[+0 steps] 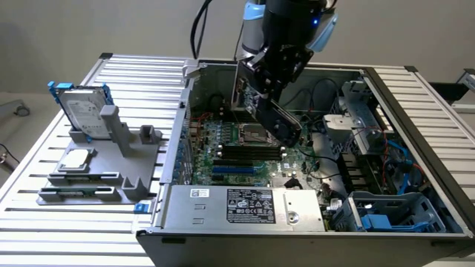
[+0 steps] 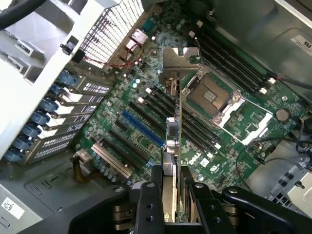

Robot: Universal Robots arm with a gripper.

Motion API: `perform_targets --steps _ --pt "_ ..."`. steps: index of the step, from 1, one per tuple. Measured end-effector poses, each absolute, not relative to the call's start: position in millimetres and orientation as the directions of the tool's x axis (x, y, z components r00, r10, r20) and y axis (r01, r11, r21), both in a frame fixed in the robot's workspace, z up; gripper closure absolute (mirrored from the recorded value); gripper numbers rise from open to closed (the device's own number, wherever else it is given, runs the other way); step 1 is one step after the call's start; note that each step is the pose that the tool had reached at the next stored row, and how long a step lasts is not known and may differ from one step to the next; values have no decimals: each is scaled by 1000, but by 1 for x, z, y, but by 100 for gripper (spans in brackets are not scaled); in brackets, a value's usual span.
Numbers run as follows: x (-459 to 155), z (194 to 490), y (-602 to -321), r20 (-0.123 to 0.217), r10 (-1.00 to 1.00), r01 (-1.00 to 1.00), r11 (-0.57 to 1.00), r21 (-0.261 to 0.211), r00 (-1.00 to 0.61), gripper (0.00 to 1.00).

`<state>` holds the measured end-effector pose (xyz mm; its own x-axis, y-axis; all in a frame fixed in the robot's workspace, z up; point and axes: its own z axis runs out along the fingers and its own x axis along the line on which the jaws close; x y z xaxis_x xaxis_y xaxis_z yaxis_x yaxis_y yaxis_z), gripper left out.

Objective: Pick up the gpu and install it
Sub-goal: 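Insert the gpu into the slot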

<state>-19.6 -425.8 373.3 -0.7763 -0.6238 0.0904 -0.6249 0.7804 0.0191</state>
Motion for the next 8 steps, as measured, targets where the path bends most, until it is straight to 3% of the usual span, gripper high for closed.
perform_targets --steps 8 --pt "-20 373 -426 90 -730 -731 682 19 -678 73"
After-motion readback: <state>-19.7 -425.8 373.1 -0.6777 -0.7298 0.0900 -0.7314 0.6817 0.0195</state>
